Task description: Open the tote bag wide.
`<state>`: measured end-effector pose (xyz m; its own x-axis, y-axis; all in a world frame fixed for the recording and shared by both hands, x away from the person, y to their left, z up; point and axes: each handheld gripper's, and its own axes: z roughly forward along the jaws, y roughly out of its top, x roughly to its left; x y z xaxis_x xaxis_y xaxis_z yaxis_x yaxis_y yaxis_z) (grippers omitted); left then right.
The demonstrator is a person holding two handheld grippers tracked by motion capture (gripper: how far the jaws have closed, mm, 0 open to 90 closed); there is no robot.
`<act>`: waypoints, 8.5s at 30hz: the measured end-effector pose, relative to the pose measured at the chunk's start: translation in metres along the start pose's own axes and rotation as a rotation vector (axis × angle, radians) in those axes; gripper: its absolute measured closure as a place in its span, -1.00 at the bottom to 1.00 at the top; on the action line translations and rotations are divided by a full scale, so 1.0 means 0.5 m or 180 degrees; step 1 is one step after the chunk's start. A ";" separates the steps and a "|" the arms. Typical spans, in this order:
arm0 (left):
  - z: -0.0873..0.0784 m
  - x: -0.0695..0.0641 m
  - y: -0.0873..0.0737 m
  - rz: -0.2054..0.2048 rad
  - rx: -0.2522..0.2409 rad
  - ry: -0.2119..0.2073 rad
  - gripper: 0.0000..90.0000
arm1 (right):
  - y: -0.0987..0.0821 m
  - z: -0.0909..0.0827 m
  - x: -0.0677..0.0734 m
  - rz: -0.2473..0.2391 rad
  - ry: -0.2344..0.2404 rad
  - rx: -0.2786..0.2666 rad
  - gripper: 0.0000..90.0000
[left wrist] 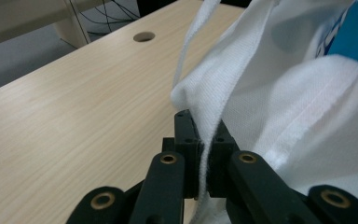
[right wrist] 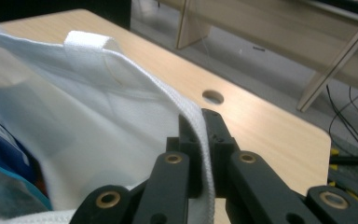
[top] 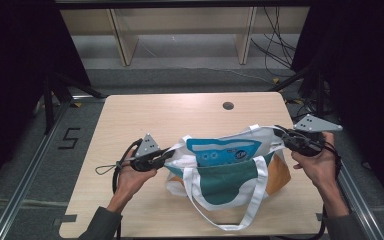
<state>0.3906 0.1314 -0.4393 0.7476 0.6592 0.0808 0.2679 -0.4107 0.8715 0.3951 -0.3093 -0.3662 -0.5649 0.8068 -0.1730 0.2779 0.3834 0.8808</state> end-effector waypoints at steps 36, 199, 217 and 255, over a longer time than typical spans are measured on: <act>0.104 -0.023 -0.113 -0.0031 0.0707 0.0025 0.87 | -0.210 0.172 0.020 0.0258 0.0273 0.1286 0.97; 0.088 0.137 -0.036 -0.0734 0.0441 0.0692 0.10 | -0.135 0.212 0.216 -0.0060 0.1481 0.1231 0.92; 0.052 -0.030 -0.103 -0.0454 0.0471 -0.0030 0.97 | -0.137 0.209 0.226 -0.0019 0.1350 0.1215 0.92; 0.067 0.041 -0.059 -0.0704 0.0093 0.0144 0.71 | -0.070 0.236 0.169 0.0427 0.1239 0.0787 0.47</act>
<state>0.4184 0.1357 -0.4796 0.6410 0.7624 -0.0884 0.4401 -0.2707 0.8562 0.4291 -0.2013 -0.4635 -0.7472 0.6464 0.1547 0.5182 0.4208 0.7446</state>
